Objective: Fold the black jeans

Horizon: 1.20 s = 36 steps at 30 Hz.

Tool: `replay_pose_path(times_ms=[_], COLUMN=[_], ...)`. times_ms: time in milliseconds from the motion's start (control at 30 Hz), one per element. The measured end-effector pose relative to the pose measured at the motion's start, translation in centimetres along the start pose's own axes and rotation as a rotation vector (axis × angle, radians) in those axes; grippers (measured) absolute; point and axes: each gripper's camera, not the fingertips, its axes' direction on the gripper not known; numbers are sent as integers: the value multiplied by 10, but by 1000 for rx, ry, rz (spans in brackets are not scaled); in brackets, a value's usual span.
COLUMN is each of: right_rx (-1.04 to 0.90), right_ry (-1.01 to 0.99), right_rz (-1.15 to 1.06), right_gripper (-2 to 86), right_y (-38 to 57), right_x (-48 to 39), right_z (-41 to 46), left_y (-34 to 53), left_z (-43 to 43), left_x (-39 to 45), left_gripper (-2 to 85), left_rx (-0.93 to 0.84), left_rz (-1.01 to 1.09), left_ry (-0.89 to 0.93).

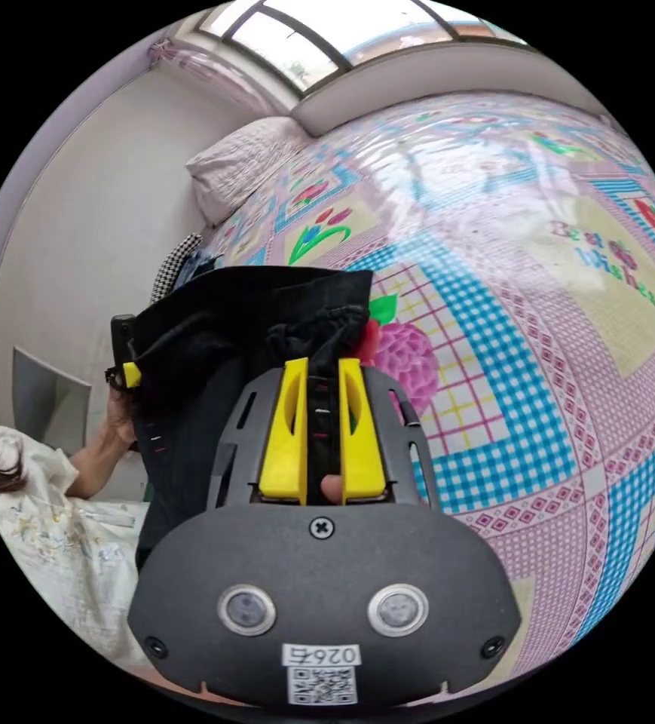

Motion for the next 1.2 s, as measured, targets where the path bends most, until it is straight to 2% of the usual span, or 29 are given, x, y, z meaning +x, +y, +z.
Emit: replay_pose_path(times_ms=[100, 267, 367, 467, 533, 600, 867, 1033, 1200], right_rx=[-17, 245, 355, 436, 500, 572, 815, 964, 1095], right_ry=[-70, -243, -272, -255, -277, -278, -77, 23, 181], right_rz=[8, -39, -129, -208, -243, -286, -585, -765, -849], right_gripper=[-6, -11, -11, -11, -11, -11, -11, -12, -11], right_y=[9, 76, 124, 186, 226, 265, 424, 506, 576], right_x=[-7, -53, -91, -129, -149, -171, -310, -388, -448], right_z=[-1, -65, -118, -168, -199, -234, -371, -412, -412], left_y=[30, 91, 141, 197, 247, 284, 428, 525, 600], left_z=[-22, -64, -84, -85, -72, -65, -44, -40, -43], left_x=[19, 82, 133, 195, 251, 288, 434, 528, 567], left_gripper=[15, 12, 11, 10, 7, 7, 8, 9, 9], left_rx=[49, 158, 237, 252, 258, 298, 437, 498, 512], left_rz=[48, 152, 218, 289, 359, 412, 647, 880, 1014], left_ry=[-32, -130, -159, -260, -393, -413, -485, -566, -542])
